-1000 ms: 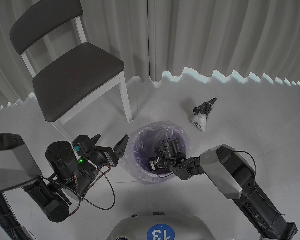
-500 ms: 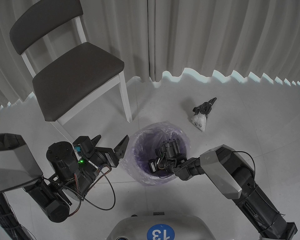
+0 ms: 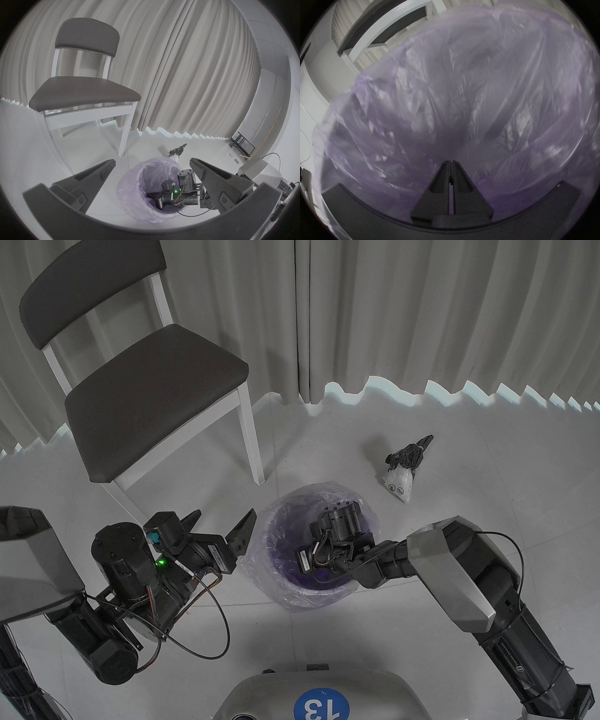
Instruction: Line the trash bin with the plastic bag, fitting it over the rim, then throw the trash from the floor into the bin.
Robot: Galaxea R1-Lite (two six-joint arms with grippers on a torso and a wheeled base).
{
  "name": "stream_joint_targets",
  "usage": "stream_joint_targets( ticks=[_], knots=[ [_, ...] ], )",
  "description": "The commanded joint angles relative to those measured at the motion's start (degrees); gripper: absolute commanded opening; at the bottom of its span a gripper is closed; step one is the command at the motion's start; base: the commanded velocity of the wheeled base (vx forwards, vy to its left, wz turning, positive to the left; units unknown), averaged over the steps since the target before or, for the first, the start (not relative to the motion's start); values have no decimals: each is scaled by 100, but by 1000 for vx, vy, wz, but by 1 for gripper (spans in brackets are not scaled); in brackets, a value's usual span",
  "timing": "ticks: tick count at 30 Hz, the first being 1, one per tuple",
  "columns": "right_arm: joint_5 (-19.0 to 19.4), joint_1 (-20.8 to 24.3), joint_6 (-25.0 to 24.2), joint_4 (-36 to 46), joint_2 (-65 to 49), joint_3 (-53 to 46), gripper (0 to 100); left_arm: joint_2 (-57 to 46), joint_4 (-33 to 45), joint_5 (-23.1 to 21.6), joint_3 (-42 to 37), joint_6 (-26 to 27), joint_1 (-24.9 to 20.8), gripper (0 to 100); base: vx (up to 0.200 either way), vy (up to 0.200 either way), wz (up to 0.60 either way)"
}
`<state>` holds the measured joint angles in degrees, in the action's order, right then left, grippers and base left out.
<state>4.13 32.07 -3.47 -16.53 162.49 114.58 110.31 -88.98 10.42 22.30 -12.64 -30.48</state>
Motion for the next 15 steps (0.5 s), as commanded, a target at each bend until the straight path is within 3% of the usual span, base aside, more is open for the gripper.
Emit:
stream_joint_targets(
  ticks=[1, 7, 15],
  knots=[
    [-194, 80, -83, 212, -552, -102, 0, -10, -93, -5, -94, -1, 7, 100, 0, 0, 0],
    [-361, 159, -127, 238, -1000, -665, 0, 8, -85, -5, -94, -1, 15, 100, 0, 0, 0],
    [-528, 273, -127, 71, -2687, -2537, 0, -10, -85, -242, 64, 60, 15, 100, 0, 0, 0]
  ],
)
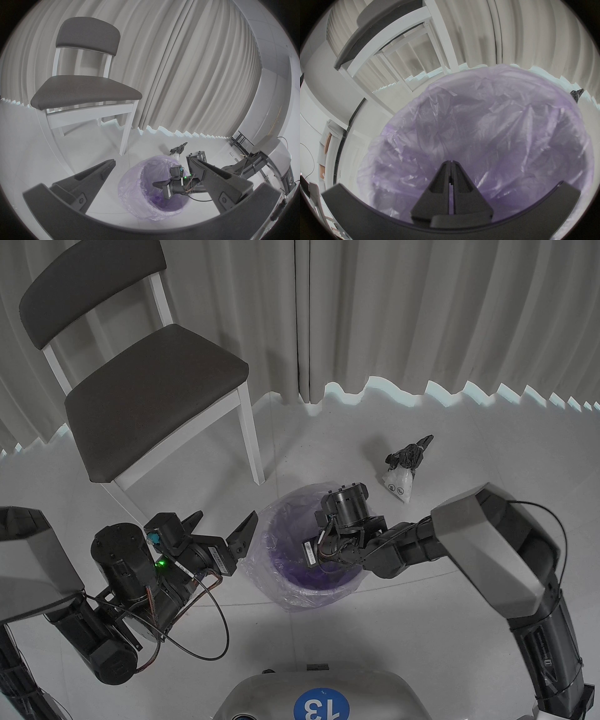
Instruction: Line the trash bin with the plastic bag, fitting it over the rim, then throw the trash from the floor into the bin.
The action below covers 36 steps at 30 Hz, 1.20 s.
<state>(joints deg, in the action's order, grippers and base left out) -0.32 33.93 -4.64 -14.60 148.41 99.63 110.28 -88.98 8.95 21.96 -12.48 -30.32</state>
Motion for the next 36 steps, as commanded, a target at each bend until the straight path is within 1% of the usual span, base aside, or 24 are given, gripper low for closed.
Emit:
stream_joint_targets(
  ticks=[1, 5, 6, 9, 12, 13, 15, 17, 21, 24, 25, 26, 28, 29, 30, 31, 33, 34, 35, 36],
  knots=[
    [-118, 97, -10, -157, -1438, -1209, 0, -24, -85, -104, 90, 53, 0, 100, 0, 0, 0],
    [-329, 70, -1, -491, -2176, -1913, 0, -94, -85, -174, 81, 202, 0, 100, 0, 0, 0],
    [-329, 70, -1, -500, -2211, -1939, 0, -94, -85, -183, 72, 220, 0, 100, 0, 0, 0],
    [-364, -26, 34, -684, -2879, -2695, 0, -50, -85, -192, 81, 492, 0, 100, 0, 0, 0],
    [-373, -106, 25, -851, -3187, -3082, 0, -50, -76, -192, 107, 545, 0, 100, 0, 0, 0],
    [-381, -158, 25, -1018, -3336, -3292, 100, -50, -76, -183, 116, 554, 0, 100, 0, 0, 0],
    [-390, -211, 25, -1229, -3503, -3503, 100, -59, -76, -174, 125, 572, 0, 100, 0, 0, 0],
    [-390, -334, 16, -1545, -3863, -3925, 100, -112, -67, -165, 204, 616, 17, 100, 0, 0, 0],
    [-381, -580, 7, -1686, -4575, -4558, 100, -384, -5, -121, 345, 686, 96, 100, 0, 0, 0],
    [-373, -730, -10, -1730, -5129, -5041, 100, -753, 302, -130, 336, 756, 61, 100, 0, 0, 0],
    [-373, -730, -10, -1730, -5129, -5041, 100, -771, 329, -130, 336, 756, 52, 100, 0, 0, 0],
    [-373, -791, -19, -1765, -5437, -5305, 100, -1017, 627, -130, 327, 756, 8, 100, 0, 0, 0],
    [-364, -826, -19, -1800, -5779, -5569, 100, -1281, 988, -121, 336, 756, -44, 100, 0, 0, 0],
    [-364, -826, -19, -1800, -5779, -5569, 100, -1281, 988, -121, 336, 756, -44, 100, 0, 0, 0],
    [-364, -835, -19, -1827, -6061, -5771, 100, -1544, 1366, -121, 380, 756, -97, 100, 0, 0, 0],
    [-364, -835, -19, -1827, -6061, -5771, 100, -1544, 1366, -121, 380, 756, -97, 100, 0, 0, 0],
    [-381, -826, -10, -1800, -6421, -5938, 100, -1957, 2034, -121, 599, 756, -106, 100, 0, 0, 0],
    [-381, -826, -10, -1800, -6421, -5938, 100, -1957, 2034, -121, 599, 756, -106, 100, 0, 0, 0],
    [-390, -826, -10, -1774, -6562, -5991, 100, -2203, 2420, -86, 731, 756, -132, 100, 0, 0, 0],
    [-390, -826, -10, -1765, -6623, -6026, 100, -2309, 2579, -69, 775, 756, -150, 100, 0, 0, 0]
  ],
)
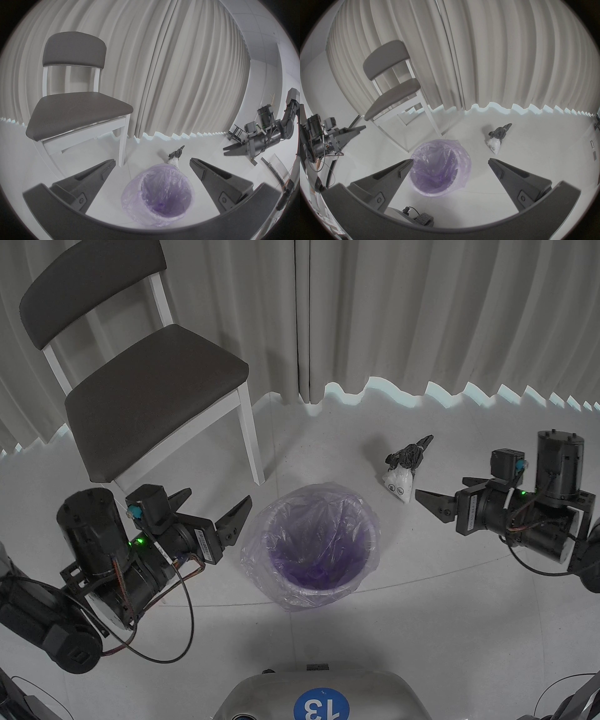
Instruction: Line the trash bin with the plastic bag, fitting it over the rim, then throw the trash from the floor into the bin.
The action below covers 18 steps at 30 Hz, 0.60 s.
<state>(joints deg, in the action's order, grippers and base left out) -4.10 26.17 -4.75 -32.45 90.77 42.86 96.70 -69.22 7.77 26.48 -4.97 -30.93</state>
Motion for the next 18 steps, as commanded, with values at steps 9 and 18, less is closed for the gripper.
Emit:
stream_joint_targets(
  ticks=[9, 18],
  knots=[
    [-548, -51, 27, -33, -1308, -955, 100, -2181, 2387, 410, 393, 190, -63, 100, 0, 0, 0],
    [-715, -51, -26, -42, -2213, -1711, 100, -3289, 3371, 788, 130, 462, -1, 100, 0, 0, 0]
  ],
)
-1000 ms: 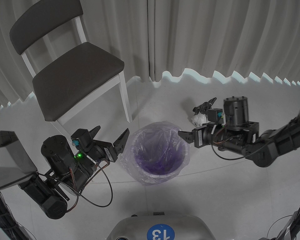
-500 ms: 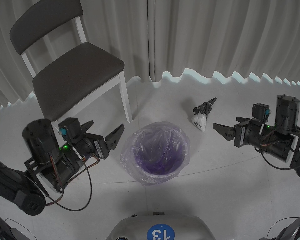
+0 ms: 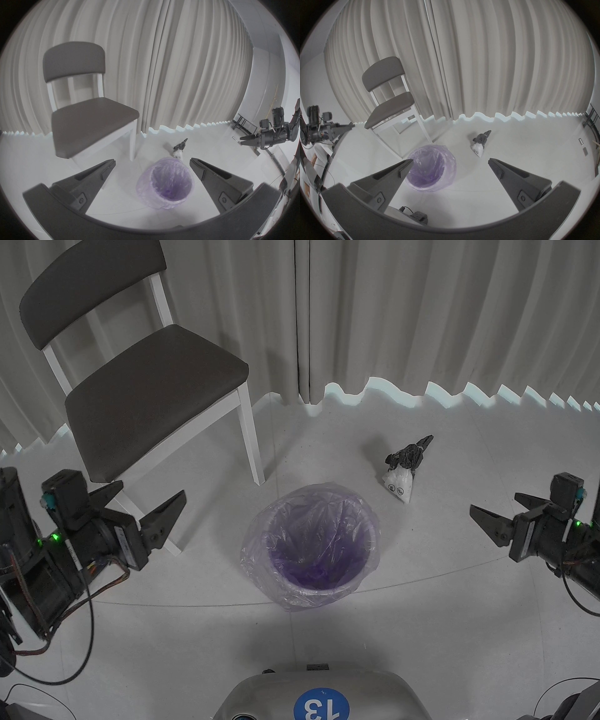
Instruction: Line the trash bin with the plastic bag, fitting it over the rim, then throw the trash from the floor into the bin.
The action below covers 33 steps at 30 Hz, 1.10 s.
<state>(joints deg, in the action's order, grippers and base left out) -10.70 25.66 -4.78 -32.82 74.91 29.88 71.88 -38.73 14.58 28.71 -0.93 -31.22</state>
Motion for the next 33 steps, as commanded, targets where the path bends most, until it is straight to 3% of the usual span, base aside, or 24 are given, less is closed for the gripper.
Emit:
stream_joint_targets(
  ticks=[1, 6, 11, 17, 33],
  knots=[
    [-55, -9, -23, -5, -636, -448, 100, -833, 375, 124, -85, 66, 28, 100, 0, 0, 0],
    [-46, -299, -49, -128, -275, -334, 100, -903, 1034, 309, -32, 304, 90, 100, 0, 0, 0],
    [-55, -501, -111, -647, 419, -448, 100, -833, 1113, 353, -6, 295, 107, 100, 0, 0, 0],
    [-20, -606, -190, -1315, 771, -659, 100, -824, 1052, 326, -23, 304, 143, 100, 200, 0, 0],
    [7, -914, -190, -1350, 929, -641, 100, -613, 850, 300, -67, 286, 151, 100, 188, 0, 0]
  ],
)
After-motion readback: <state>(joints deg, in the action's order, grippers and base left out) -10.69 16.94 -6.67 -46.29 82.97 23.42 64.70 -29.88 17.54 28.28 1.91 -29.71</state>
